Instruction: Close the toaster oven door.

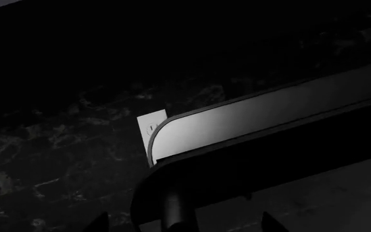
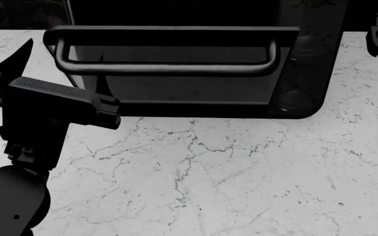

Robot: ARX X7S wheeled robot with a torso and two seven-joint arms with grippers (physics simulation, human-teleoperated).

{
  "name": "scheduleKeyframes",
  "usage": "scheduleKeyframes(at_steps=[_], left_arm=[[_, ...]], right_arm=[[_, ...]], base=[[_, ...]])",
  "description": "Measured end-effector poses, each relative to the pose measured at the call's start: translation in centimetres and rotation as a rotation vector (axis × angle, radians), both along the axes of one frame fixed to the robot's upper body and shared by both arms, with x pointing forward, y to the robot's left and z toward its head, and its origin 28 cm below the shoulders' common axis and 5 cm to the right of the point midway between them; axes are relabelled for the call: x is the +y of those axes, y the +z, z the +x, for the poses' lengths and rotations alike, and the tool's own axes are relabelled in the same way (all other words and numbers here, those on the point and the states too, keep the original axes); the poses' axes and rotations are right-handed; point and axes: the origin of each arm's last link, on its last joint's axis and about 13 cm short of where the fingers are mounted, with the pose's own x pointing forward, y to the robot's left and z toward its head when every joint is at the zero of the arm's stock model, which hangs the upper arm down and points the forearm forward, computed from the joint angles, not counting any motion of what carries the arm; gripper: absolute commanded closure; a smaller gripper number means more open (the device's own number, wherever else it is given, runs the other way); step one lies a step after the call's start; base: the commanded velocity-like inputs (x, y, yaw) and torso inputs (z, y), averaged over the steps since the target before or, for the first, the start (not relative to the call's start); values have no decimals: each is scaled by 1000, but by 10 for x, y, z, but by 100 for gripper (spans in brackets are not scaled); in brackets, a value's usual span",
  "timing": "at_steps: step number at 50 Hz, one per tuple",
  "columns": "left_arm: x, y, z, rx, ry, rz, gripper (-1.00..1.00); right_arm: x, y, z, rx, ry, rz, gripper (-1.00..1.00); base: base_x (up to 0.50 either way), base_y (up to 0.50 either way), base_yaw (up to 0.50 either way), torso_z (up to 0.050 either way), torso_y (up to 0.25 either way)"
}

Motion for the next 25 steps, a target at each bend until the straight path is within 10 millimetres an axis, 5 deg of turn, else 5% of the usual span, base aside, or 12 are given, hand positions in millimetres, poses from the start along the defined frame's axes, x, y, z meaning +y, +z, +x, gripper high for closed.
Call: scheduleKeyframes(at_steps=[25], left_arm=[[-22,18,70,-57,139,72,-100]], right_arm=[[-5,-1,-4,2,-17,6,-100]], base=[[0,0,0,0,0]])
